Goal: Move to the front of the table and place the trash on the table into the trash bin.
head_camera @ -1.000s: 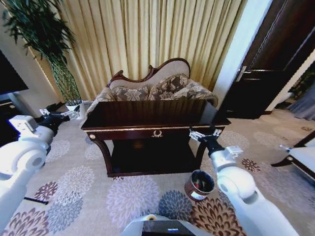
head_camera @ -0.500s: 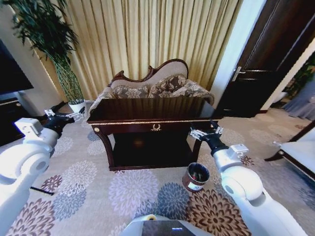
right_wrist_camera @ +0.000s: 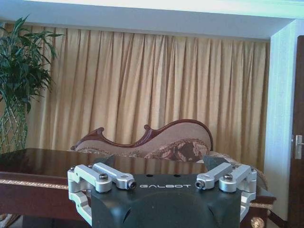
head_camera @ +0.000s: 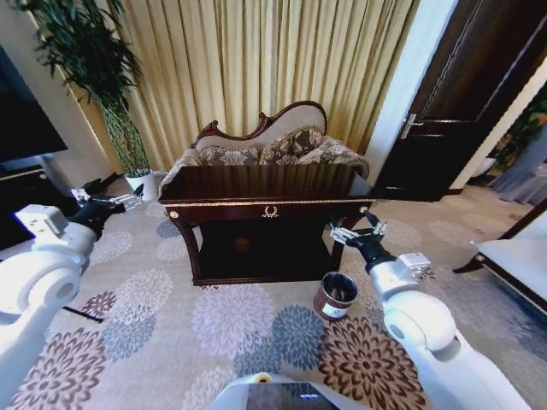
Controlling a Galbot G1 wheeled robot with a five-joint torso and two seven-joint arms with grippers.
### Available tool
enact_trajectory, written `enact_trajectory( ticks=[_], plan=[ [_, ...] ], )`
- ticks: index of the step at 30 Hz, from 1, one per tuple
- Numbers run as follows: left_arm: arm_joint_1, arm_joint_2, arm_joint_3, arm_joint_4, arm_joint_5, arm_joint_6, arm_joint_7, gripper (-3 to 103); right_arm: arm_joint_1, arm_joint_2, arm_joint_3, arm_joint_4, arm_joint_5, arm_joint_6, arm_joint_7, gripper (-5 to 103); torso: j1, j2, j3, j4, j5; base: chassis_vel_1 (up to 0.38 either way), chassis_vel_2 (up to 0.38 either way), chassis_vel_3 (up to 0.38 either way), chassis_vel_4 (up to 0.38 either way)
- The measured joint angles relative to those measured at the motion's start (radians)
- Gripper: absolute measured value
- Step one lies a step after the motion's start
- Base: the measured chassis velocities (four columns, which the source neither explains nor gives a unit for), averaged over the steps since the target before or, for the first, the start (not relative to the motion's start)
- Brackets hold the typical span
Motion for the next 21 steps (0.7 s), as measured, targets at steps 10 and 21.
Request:
enact_trajectory(
  ticks=[10,21],
  plan=[
    [0.007,0.001,-0.011,-0.015,-0.003,0.0,-0.003,100,-0.004,0.003,0.008,0.0,-0.001,0.006,-0.001,100,0.0,0.0,0.0,0.0003,0.0,0.157,-0.152,-0.155,0.143],
    [0.02,-0.005,-0.022,-0.033,-0.005,0.0,-0.013,100,-0.014,0.002,0.027,0.002,-0.002,0.01,-0.004,100,0.0,0.0,0.0,0.0002,0.0001,0.178,-0.183,-0.183,0.182]
  ],
)
